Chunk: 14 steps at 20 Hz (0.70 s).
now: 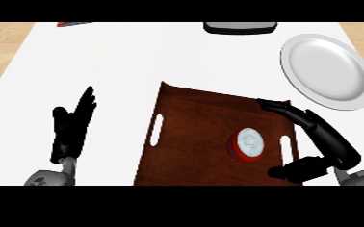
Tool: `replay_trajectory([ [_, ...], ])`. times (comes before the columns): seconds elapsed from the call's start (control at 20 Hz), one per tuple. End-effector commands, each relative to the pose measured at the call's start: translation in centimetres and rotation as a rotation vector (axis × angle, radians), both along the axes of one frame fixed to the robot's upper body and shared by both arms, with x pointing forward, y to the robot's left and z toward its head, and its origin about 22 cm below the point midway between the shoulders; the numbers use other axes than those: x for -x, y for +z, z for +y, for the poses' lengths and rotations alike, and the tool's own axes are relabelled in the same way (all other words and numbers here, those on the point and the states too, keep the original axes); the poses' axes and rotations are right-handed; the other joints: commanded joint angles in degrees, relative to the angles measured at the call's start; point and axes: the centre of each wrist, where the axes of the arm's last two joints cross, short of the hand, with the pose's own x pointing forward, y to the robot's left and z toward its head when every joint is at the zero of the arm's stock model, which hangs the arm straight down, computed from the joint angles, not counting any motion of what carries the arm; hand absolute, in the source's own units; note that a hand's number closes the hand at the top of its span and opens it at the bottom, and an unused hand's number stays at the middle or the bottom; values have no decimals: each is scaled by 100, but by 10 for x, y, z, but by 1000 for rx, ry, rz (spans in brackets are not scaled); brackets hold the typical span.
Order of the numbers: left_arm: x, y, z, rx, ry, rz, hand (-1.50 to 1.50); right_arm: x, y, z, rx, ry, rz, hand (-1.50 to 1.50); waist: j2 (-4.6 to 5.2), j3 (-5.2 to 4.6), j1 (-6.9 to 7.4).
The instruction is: Pick the can from the tray and place it in the plate
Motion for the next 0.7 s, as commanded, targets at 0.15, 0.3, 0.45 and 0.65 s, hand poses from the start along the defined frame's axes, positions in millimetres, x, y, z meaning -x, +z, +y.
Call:
replay_trajectory([
  [0.15,12,-13,-3,-2,-6,7,0,-11,56,8,354,-6,-24,-150,1,-10,71],
  [0.3,6,-5,-2,14,-17,14,0,-8,64,26,484,23,34,-150,6,-10,92],
  [0.45,2,3,-17,-5,-12,7,0,-3,66,37,588,82,130,-150,-2,-5,93],
  [0.65,8,-4,-21,-16,-17,7,0,-10,60,44,655,125,206,-150,8,0,93],
])
